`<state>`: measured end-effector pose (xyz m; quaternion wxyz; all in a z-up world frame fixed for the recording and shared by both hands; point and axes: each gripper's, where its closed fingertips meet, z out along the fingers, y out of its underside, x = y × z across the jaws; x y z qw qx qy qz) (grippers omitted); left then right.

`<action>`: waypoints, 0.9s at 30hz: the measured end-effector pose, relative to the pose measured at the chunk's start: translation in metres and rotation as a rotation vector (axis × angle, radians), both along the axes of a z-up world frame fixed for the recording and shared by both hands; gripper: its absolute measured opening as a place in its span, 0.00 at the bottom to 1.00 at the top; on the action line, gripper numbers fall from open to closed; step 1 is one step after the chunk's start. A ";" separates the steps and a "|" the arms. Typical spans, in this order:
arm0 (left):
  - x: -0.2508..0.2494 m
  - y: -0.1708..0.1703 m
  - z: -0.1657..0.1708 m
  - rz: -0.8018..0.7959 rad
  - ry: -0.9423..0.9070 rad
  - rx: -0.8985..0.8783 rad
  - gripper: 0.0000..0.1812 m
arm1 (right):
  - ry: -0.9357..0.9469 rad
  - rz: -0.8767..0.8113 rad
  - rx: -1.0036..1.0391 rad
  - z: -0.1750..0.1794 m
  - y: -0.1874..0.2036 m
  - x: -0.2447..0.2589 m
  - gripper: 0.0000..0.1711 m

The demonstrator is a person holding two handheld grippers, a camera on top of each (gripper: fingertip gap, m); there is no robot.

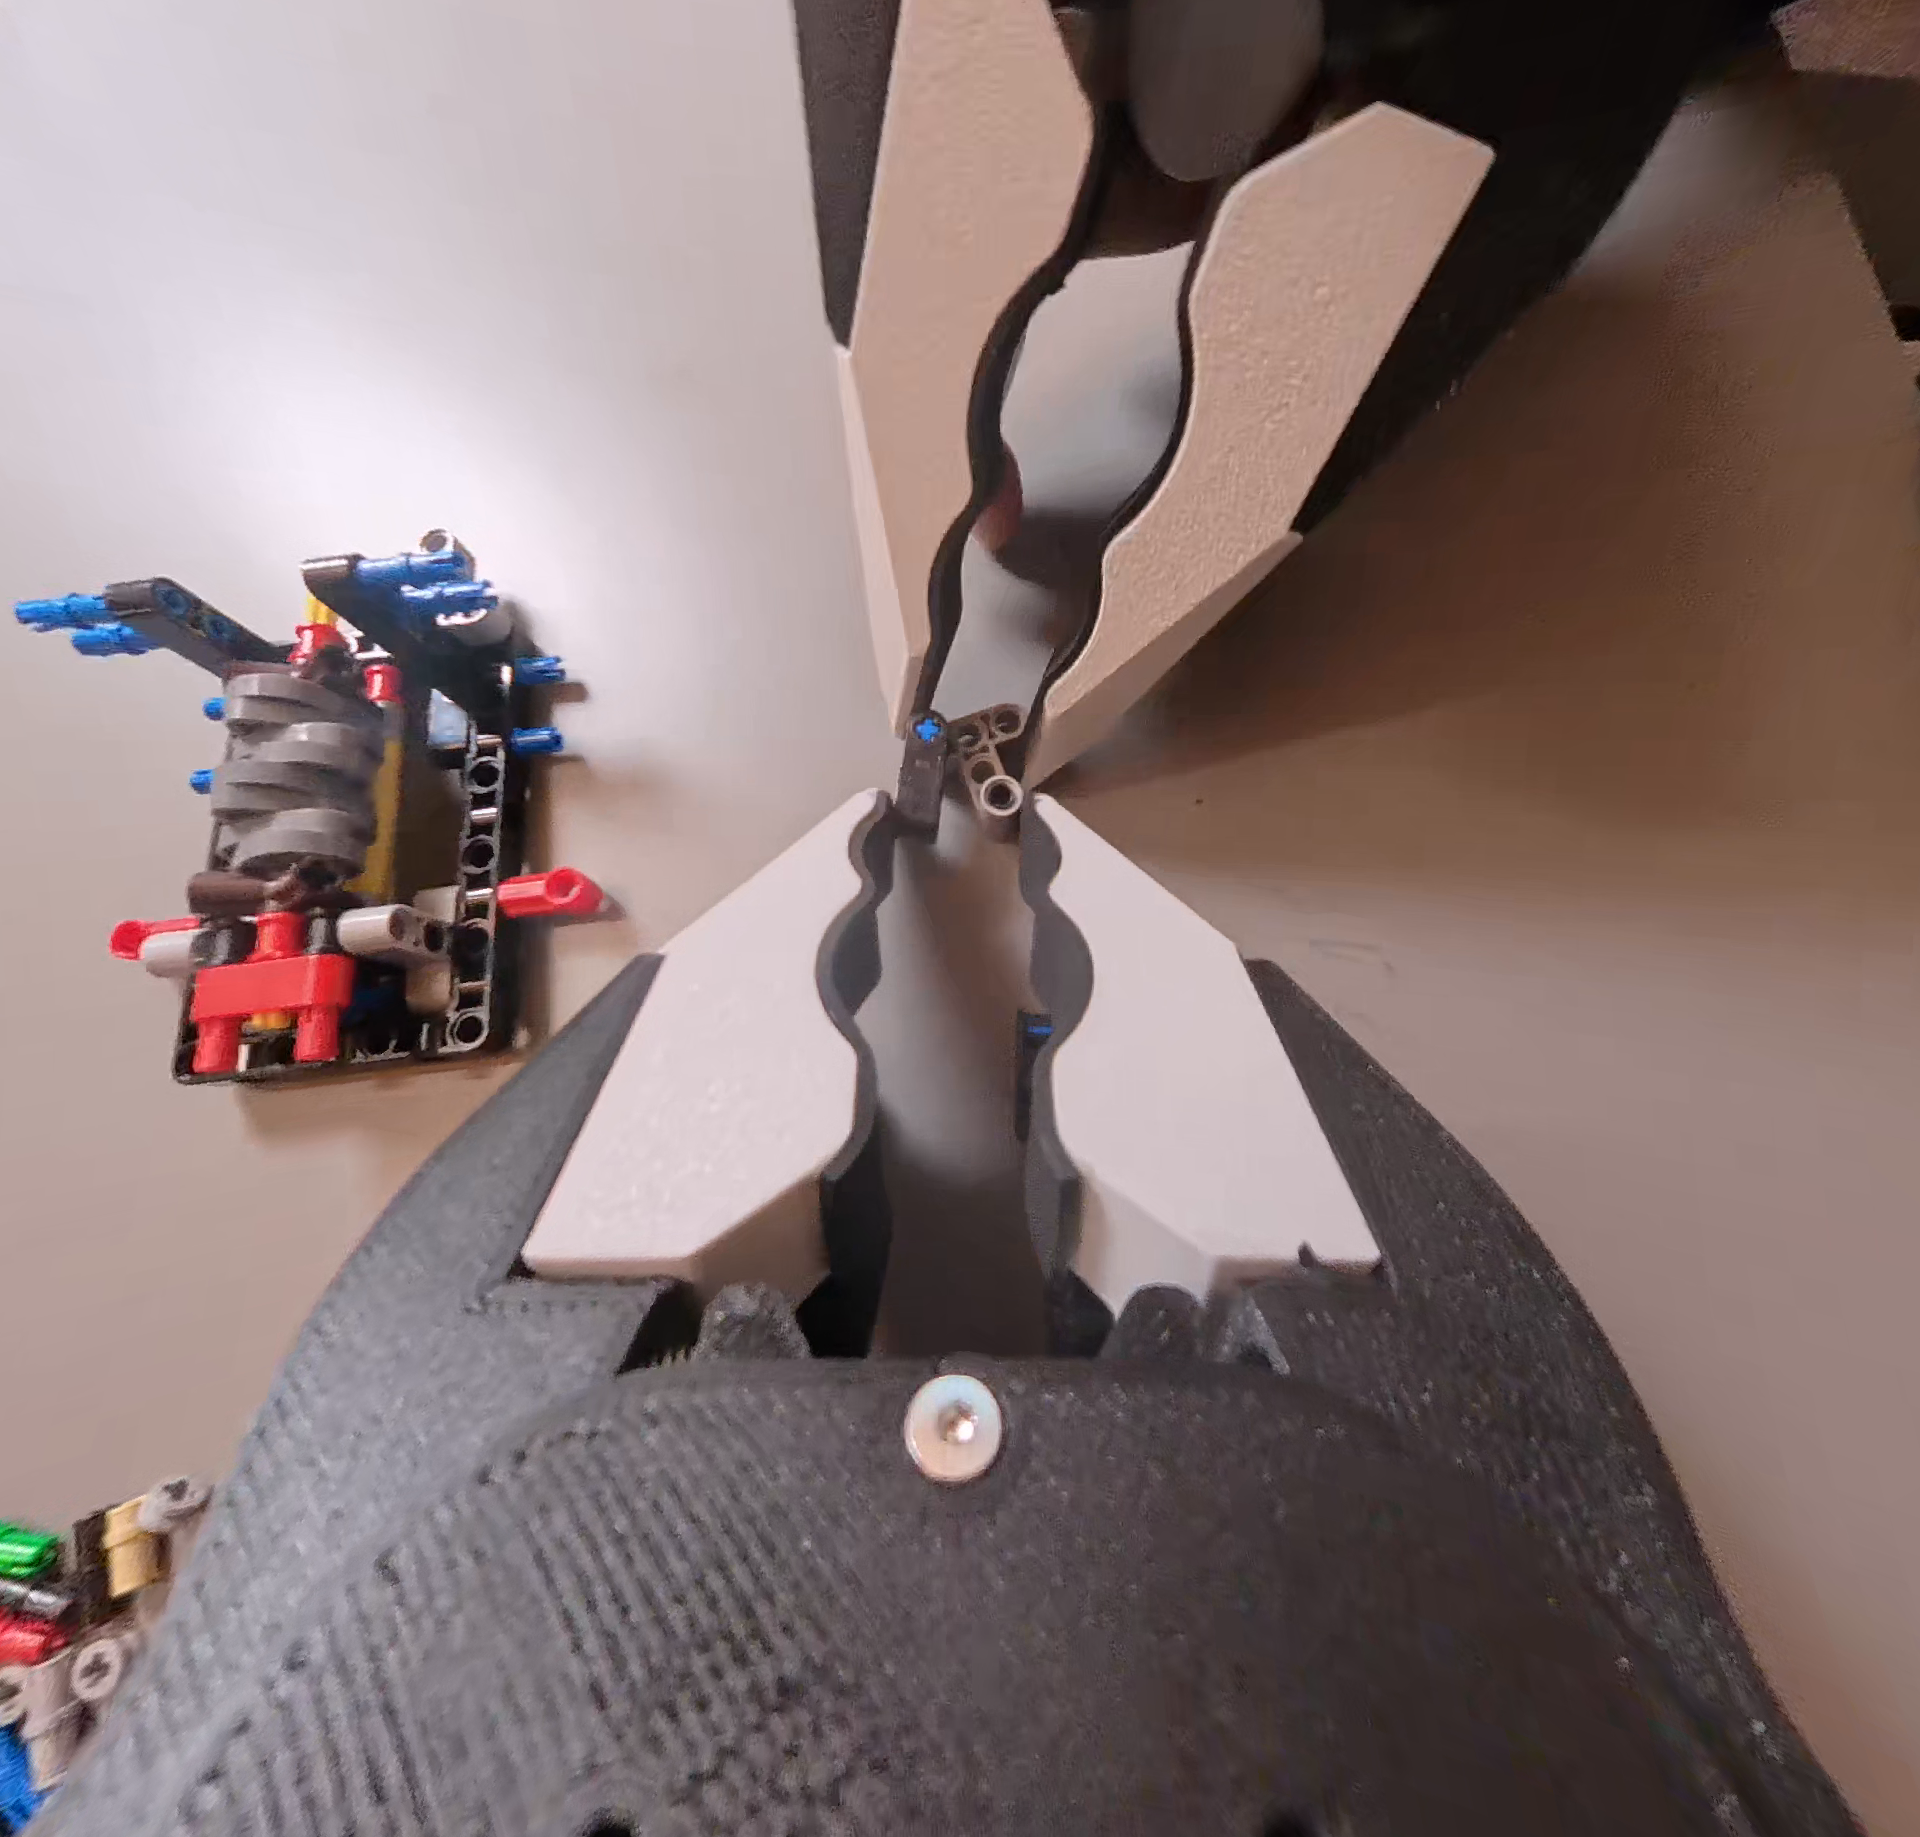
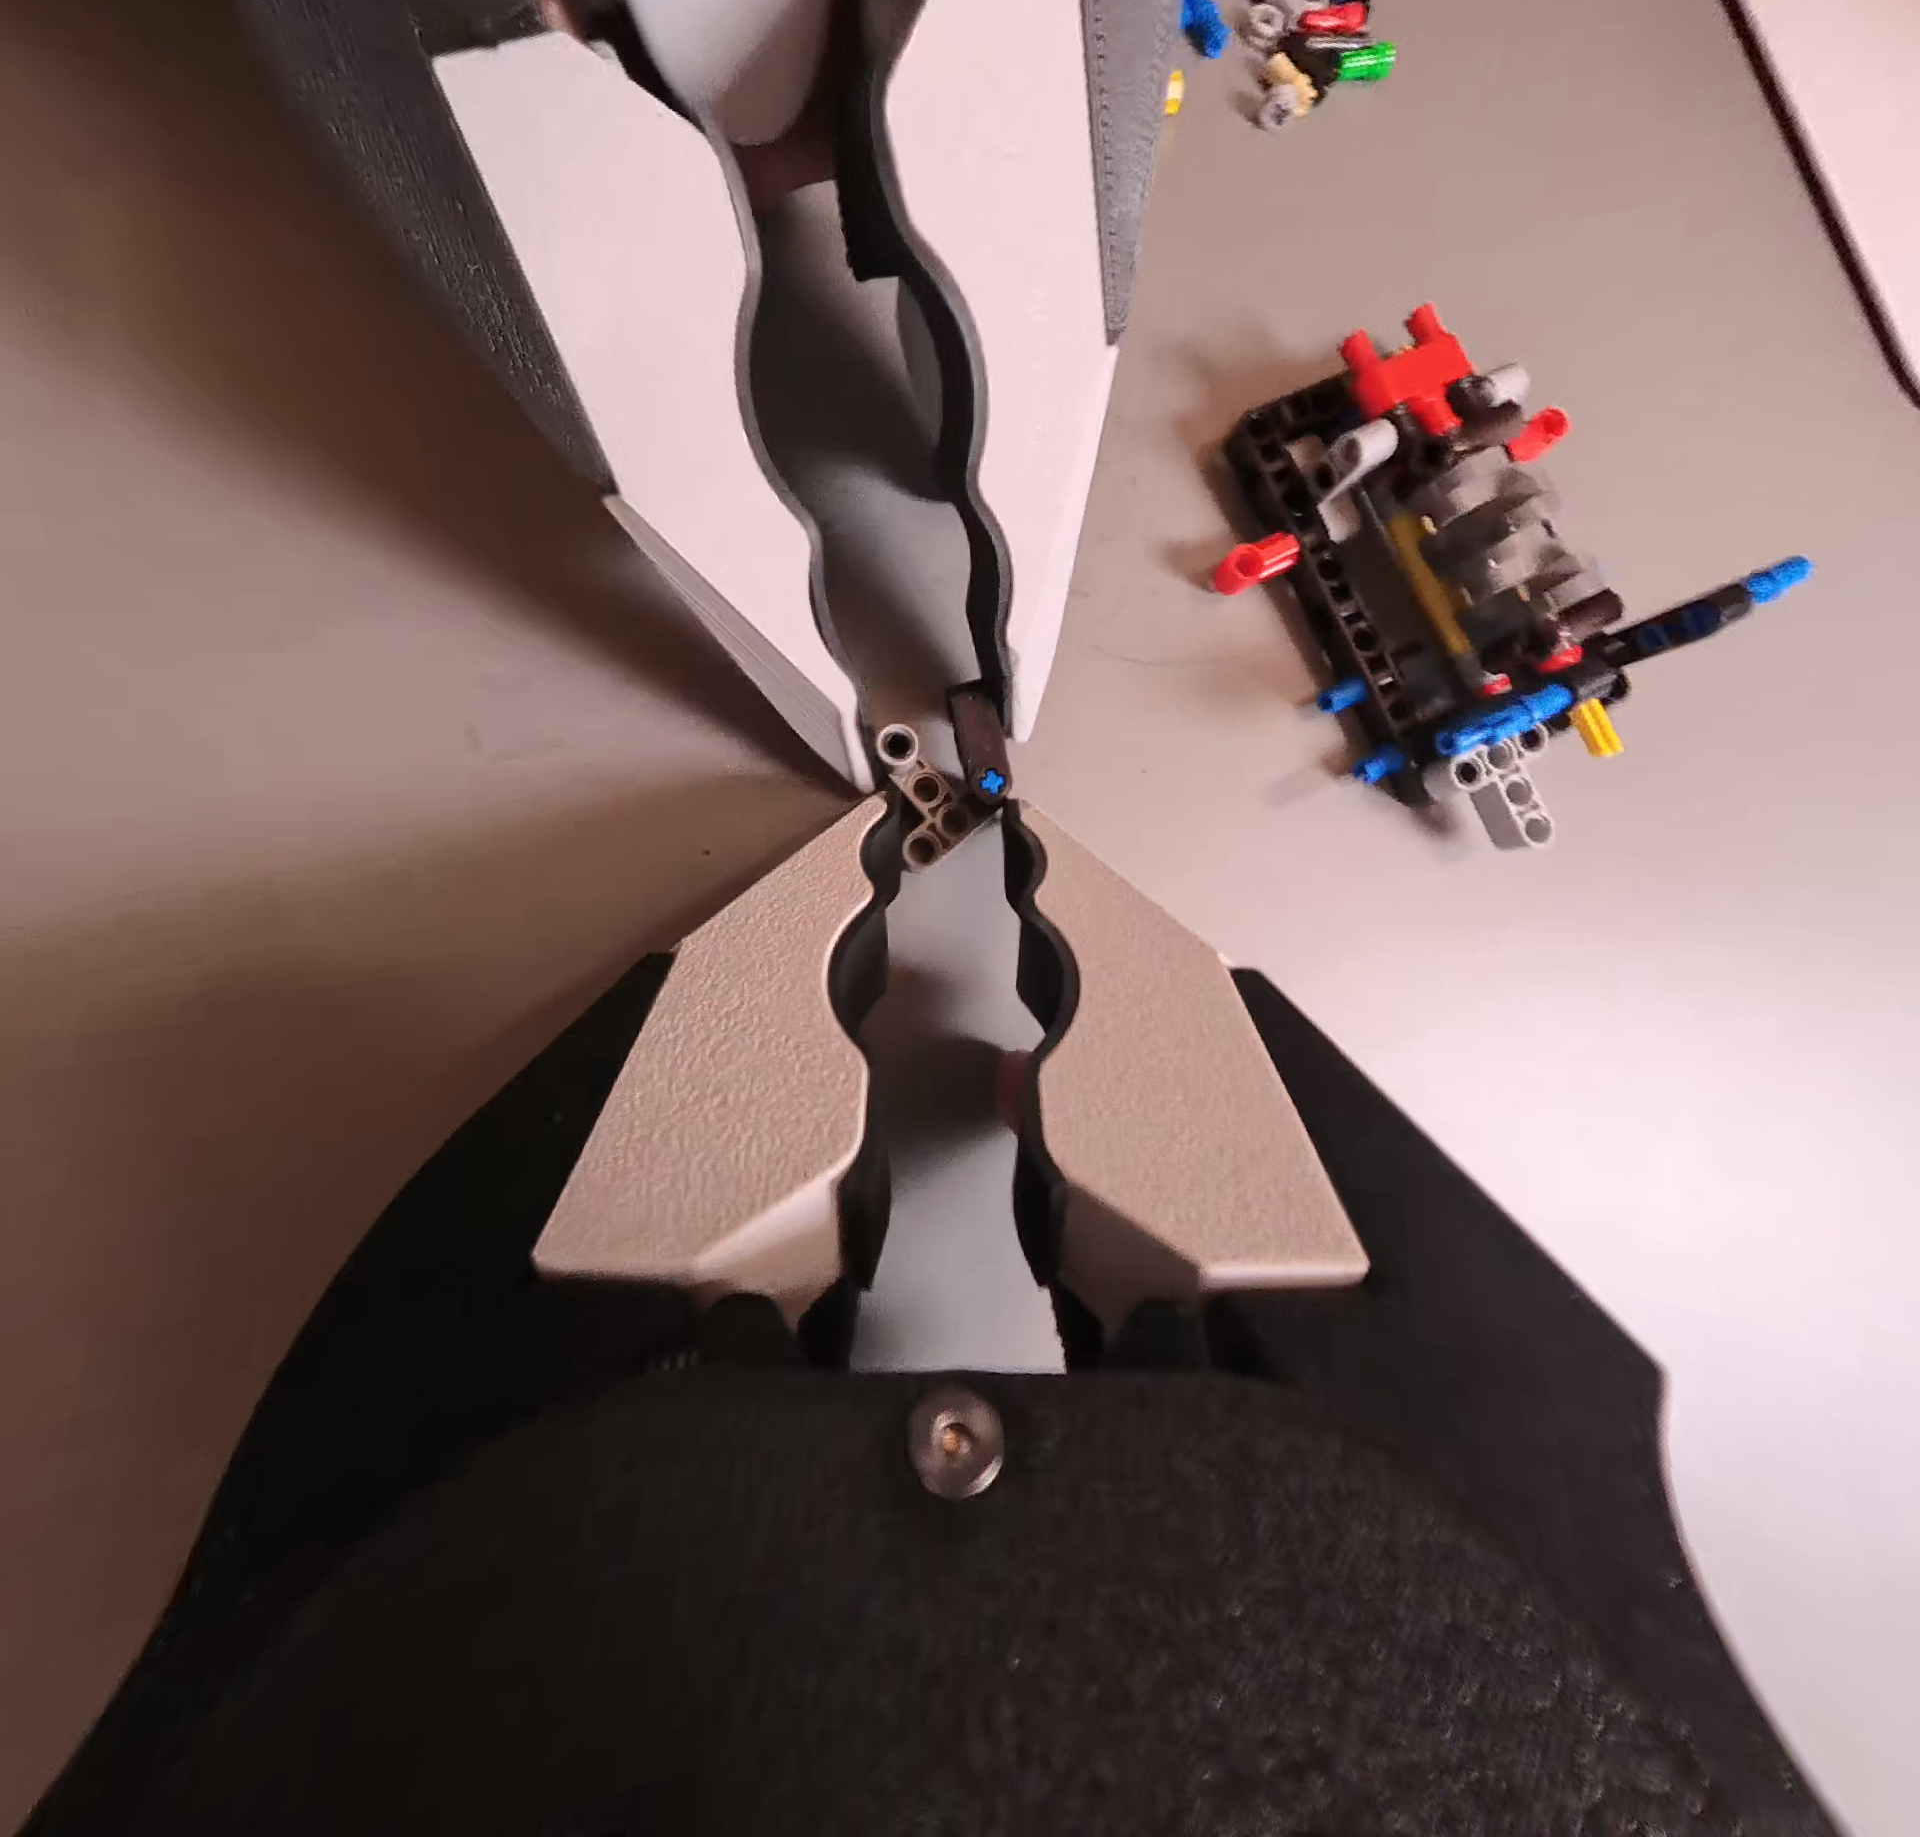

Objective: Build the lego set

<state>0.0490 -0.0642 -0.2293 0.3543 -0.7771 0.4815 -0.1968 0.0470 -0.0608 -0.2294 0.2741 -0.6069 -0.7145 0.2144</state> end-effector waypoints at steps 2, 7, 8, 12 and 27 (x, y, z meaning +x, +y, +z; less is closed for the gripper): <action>0.001 -0.002 0.000 -0.007 -0.009 -0.006 0.10 | 0.007 -0.041 0.035 0.000 0.000 0.000 0.10; 0.003 -0.003 0.000 -0.018 0.007 0.012 0.08 | 0.024 -0.026 0.040 0.001 0.000 0.002 0.10; 0.003 -0.002 0.000 -0.016 0.003 0.013 0.08 | 0.022 -0.010 0.035 0.001 0.000 0.002 0.12; 0.002 -0.002 0.000 -0.028 -0.028 -0.005 0.12 | 0.013 0.105 0.009 0.001 -0.005 0.005 0.17; -0.004 0.003 0.000 -0.010 -0.014 0.020 0.08 | 0.046 0.255 -0.157 0.009 0.002 -0.010 0.03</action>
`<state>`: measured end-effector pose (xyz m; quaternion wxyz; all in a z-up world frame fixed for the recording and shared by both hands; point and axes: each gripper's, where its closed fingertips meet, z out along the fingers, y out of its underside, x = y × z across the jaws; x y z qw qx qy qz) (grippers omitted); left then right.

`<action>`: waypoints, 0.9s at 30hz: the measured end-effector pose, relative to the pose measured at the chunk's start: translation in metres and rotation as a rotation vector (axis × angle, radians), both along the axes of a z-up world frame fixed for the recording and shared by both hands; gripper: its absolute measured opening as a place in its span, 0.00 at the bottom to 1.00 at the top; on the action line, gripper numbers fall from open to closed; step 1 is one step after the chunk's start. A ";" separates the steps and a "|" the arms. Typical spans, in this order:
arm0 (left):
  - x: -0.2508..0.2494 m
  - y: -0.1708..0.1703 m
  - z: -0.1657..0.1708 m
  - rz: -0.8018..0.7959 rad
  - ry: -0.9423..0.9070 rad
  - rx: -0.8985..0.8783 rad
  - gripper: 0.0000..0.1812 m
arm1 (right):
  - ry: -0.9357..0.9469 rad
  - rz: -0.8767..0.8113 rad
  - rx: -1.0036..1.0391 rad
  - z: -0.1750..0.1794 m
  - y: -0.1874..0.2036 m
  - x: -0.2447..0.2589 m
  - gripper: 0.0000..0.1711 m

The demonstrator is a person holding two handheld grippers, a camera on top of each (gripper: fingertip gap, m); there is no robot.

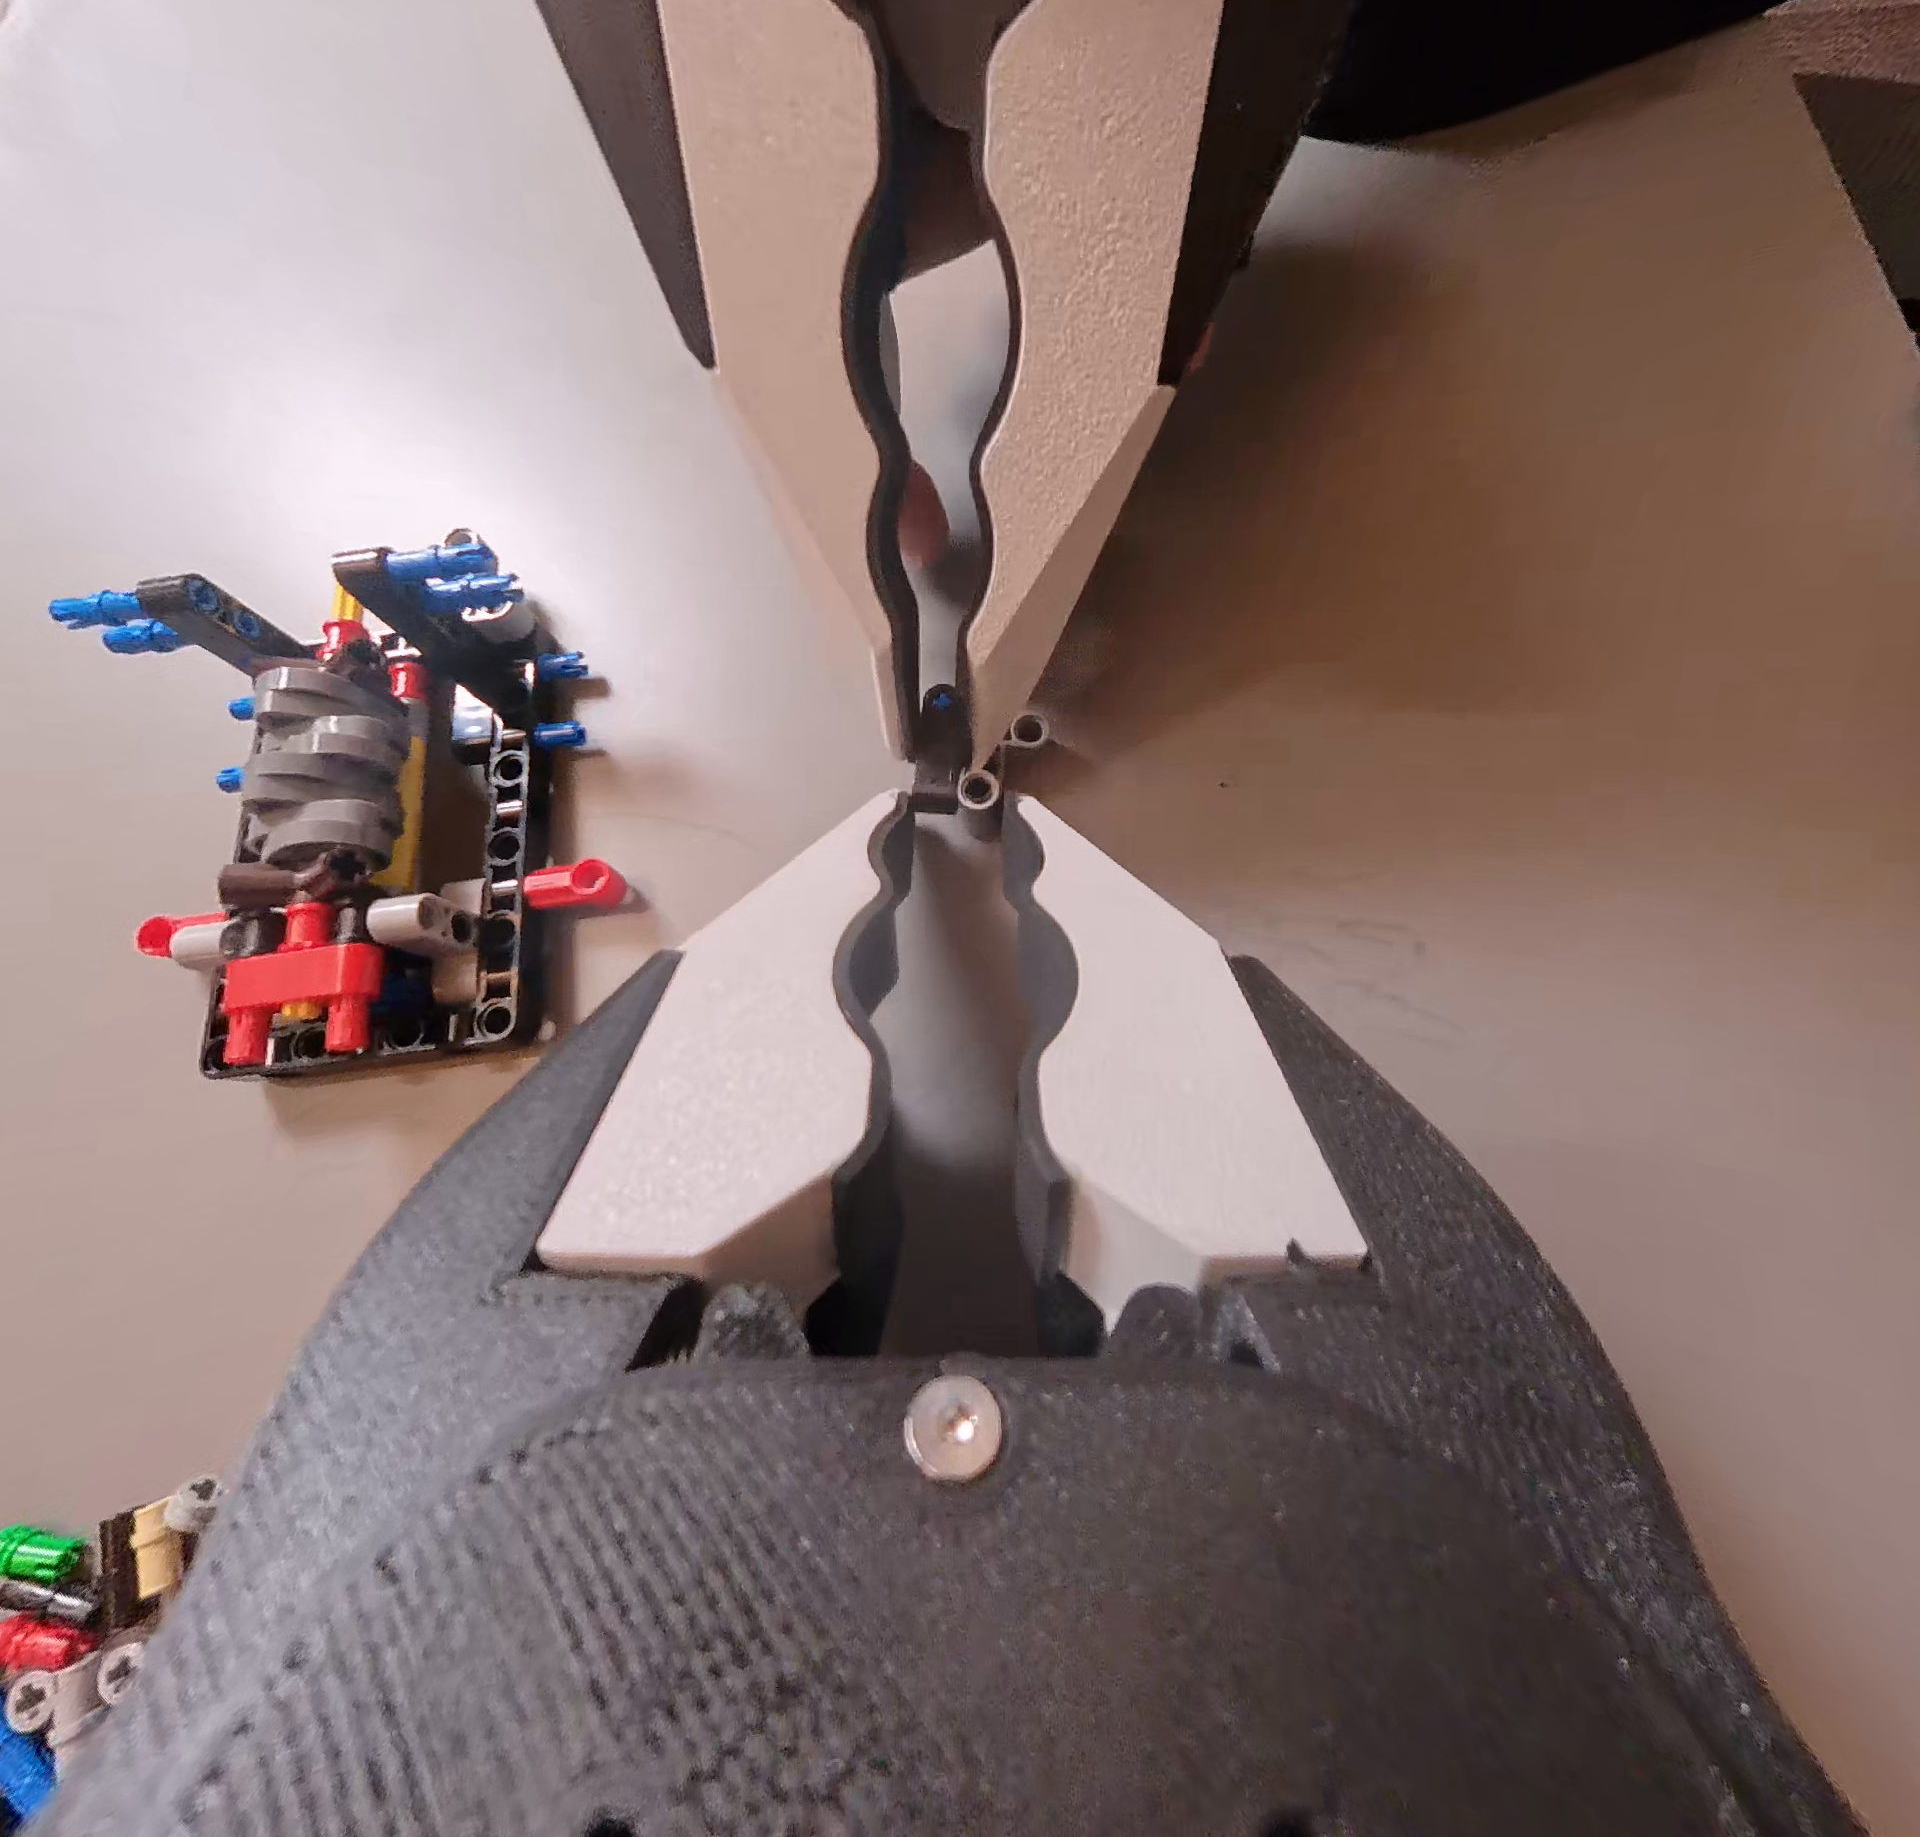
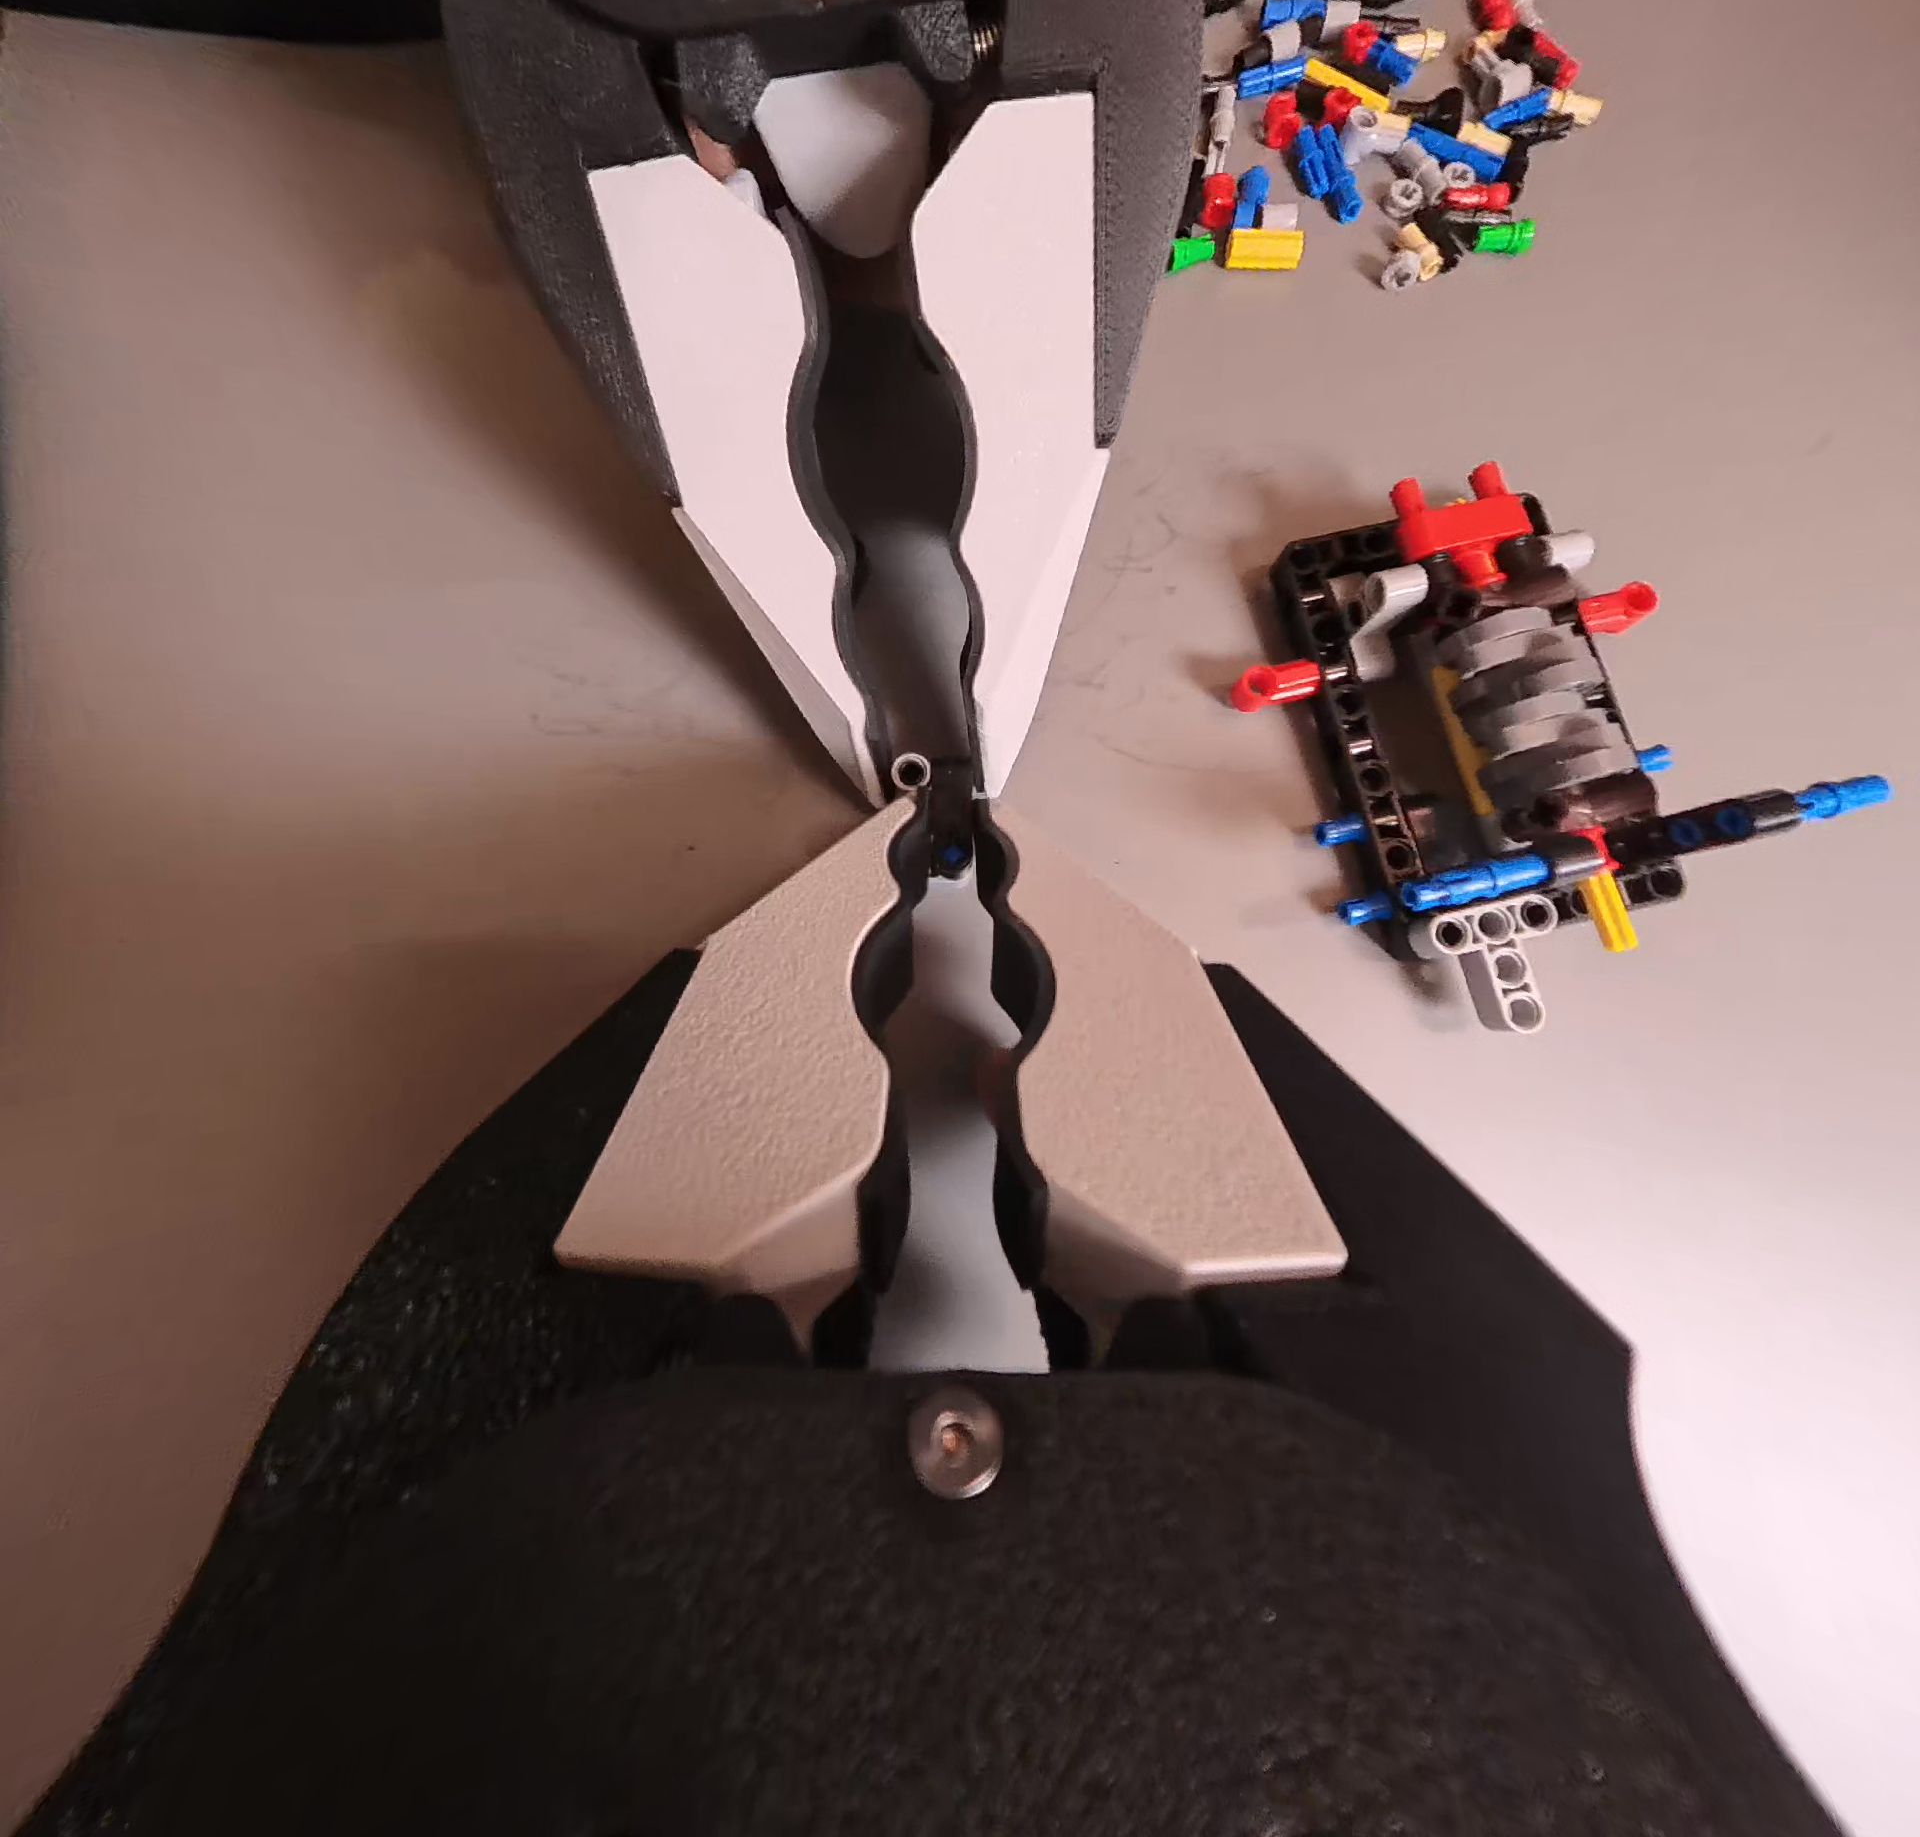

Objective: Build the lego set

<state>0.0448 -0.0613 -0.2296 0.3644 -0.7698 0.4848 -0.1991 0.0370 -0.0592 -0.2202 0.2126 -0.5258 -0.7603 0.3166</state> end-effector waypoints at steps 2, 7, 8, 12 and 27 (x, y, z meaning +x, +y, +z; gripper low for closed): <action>-0.001 0.001 0.000 0.022 0.001 -0.010 0.08 | 0.003 -0.042 0.015 0.000 0.001 -0.001 0.03; -0.002 0.004 0.000 0.085 -0.004 -0.046 0.09 | 0.010 -0.219 -0.022 0.000 0.004 -0.002 0.03; -0.002 0.004 0.000 0.093 -0.002 -0.048 0.09 | 0.009 -0.241 -0.024 0.000 0.005 -0.001 0.03; -0.005 0.006 0.000 0.132 0.004 -0.045 0.04 | 0.007 -0.325 -0.007 0.000 0.012 -0.002 0.03; -0.003 0.007 -0.001 0.134 0.024 0.001 0.03 | 0.021 -0.386 -0.012 -0.001 0.015 -0.002 0.03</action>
